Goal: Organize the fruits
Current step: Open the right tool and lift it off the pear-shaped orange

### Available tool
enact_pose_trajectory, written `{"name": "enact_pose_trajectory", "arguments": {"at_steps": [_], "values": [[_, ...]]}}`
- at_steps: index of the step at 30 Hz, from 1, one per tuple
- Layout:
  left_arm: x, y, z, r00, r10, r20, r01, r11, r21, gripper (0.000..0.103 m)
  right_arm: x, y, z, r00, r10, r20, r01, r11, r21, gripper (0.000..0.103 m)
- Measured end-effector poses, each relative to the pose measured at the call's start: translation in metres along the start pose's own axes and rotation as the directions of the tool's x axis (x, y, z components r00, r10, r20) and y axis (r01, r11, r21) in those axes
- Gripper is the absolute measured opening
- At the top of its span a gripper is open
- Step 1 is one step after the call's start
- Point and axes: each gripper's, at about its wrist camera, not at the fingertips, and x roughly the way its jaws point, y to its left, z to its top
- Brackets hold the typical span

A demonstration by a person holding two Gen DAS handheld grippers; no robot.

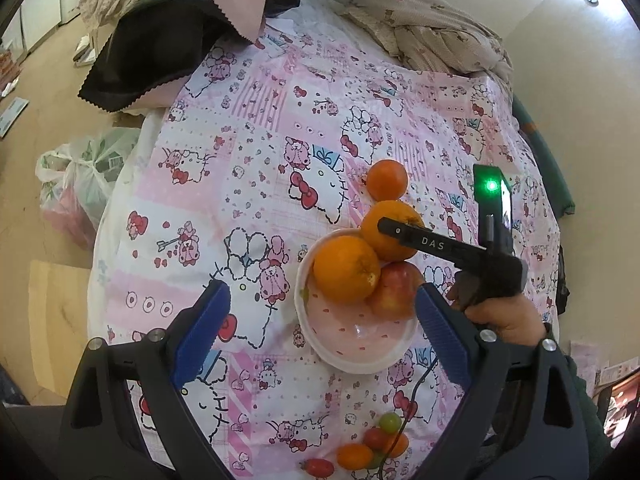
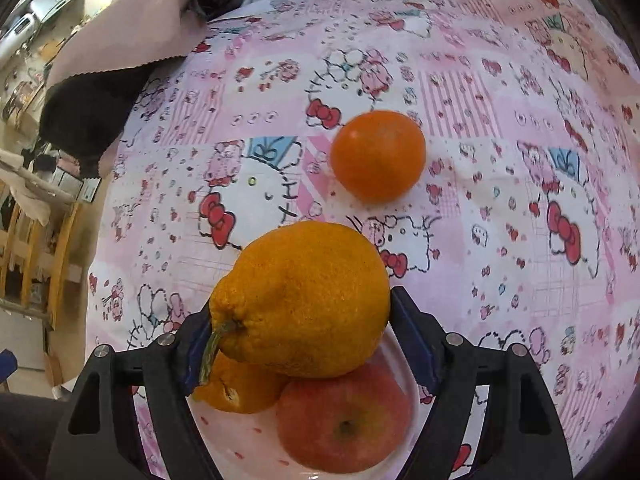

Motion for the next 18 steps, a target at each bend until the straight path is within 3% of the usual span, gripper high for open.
{"name": "enact_pose_trajectory", "arguments": {"at_steps": [6,10,14,16,18], "values": [[0.000,-0.003,0.000,1.000,0.010,0.010,-0.010,1.000,0.014,0.091,-0.001,-0.011,-0.001,0.999,0.050,0.008,-0.051,0.997,0.051,0.085],[0.000,-0.002,-0.001,1.000,0.007,0.003,-0.007,1.000,0.006,0.091,-0.008,-0.018,0.002,0.995,0.101,0.012,-0.102,0.991,0.085,0.095],[-0.001,-0.004,0.000,1.000,0.002,0.000,-0.002,1.000,0.012,0.091,-0.017,-0.019,0.004,0.992,0.122,0.020,-0.123,0.989,0.086,0.097],[-0.002,-0.005,-0.001,1.000,0.001,0.002,-0.001,1.000,0.016,0.091,-0.027,-0.021,0.007,0.988,0.148,0.054,-0.152,0.984,0.095,0.097],[-0.002,-0.005,-0.002,1.000,-0.003,0.000,0.003,1.000,0.014,0.091,-0.041,-0.030,0.013,0.973,0.183,0.141,-0.202,0.970,0.135,0.097]]}}
